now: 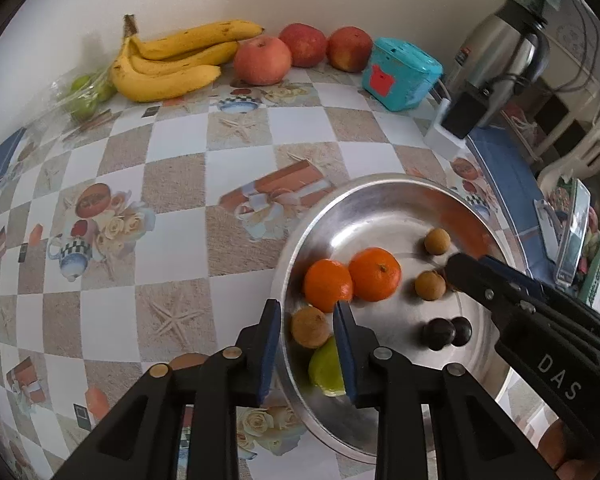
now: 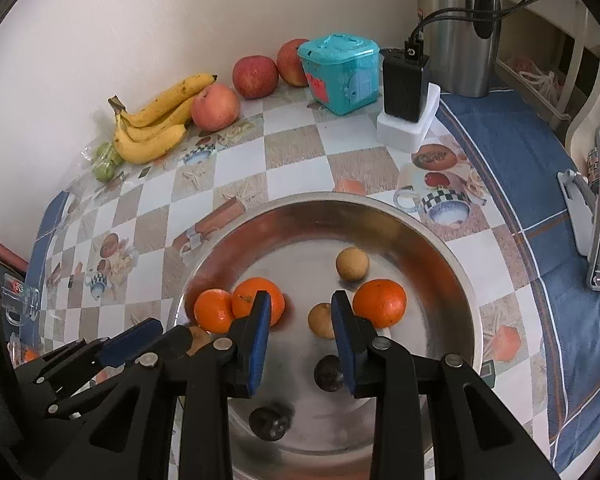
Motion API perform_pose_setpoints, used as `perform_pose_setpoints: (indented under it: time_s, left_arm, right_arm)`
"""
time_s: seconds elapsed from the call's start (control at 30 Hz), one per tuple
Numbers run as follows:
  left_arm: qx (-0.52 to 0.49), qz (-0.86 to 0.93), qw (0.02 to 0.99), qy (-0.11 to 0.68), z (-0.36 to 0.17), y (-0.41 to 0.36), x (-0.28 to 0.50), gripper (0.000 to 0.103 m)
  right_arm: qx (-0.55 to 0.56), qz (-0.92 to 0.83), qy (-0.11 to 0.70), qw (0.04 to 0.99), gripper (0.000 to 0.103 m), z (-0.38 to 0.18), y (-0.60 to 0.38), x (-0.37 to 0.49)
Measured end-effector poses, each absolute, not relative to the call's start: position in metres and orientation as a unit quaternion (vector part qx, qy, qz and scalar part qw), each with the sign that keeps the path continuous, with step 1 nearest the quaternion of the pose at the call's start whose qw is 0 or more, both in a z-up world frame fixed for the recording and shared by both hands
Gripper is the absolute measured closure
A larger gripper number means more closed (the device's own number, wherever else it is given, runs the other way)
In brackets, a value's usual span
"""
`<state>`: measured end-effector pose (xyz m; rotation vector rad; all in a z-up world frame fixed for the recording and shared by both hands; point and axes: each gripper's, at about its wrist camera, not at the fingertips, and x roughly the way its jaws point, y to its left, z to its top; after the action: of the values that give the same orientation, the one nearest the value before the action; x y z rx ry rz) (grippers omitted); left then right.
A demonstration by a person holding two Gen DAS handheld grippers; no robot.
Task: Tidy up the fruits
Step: 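Open both grippers to drop the brown fruits into the bowl, then withdraw both open grippers from the bowl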
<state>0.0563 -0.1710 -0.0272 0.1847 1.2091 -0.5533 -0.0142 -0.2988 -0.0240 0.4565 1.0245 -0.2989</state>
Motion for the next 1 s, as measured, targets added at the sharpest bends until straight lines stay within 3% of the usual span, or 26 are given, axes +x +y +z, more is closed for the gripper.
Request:
perform_pose_setpoints:
  time_s: [0.2,0.23,0.3,0.33,0.37,0.5,0.57,0.73,0.8,0.83,1.0]
  left_arm:
    - [0.076,-0.171,0.798,0.573,-0.033,-0.145,0.072,0.072]
    - [0.077,-0.157,0.798,0.576,-0.035,-0.141,0.075,0.069]
    - [0.079,-0.133,0.798,0.583,-0.041,-0.132,0.079,0.050]
    - [0.080,-0.123,0.798,0.584,-0.043,-0.129,0.081,0.039]
    - [0.082,-0.114,0.799,0.584,-0.044,-0.126,0.082,0.036]
    - [0.084,-0.086,0.804,0.582,-0.047,-0.116,0.086,0.022]
    - [0.088,-0.073,0.807,0.579,-0.049,-0.112,0.087,0.013]
    - [0.095,-0.054,0.809,0.577,-0.054,-0.105,0.089,0.002]
    - [0.100,-0.046,0.811,0.575,-0.057,-0.101,0.089,0.000]
    - [0.101,-0.044,0.812,0.573,-0.057,-0.100,0.089,0.000]
    - [0.105,-0.038,0.816,0.567,-0.060,-0.093,0.090,0.000]
  right_arm:
    - [0.210,-0.139,0.499,0.829,0.071,-0.032,-0.295,-0.012]
    - [0.208,-0.139,0.501,0.829,0.071,-0.033,-0.295,-0.012]
    - [0.203,-0.138,0.504,0.828,0.067,-0.034,-0.292,-0.011]
    - [0.200,-0.139,0.504,0.829,0.058,-0.033,-0.292,-0.011]
    - [0.197,-0.141,0.503,0.830,0.050,-0.033,-0.291,-0.011]
    - [0.182,-0.142,0.502,0.834,0.043,-0.032,-0.286,-0.010]
    - [0.170,-0.144,0.502,0.836,0.031,-0.033,-0.283,-0.010]
    - [0.148,-0.136,0.507,0.838,0.030,-0.037,-0.275,-0.007]
    - [0.144,-0.134,0.510,0.838,0.021,-0.040,-0.272,-0.006]
    - [0.141,-0.134,0.509,0.838,0.008,-0.040,-0.270,-0.006]
    - [0.125,-0.139,0.514,0.837,0.006,-0.043,-0.264,-0.006]
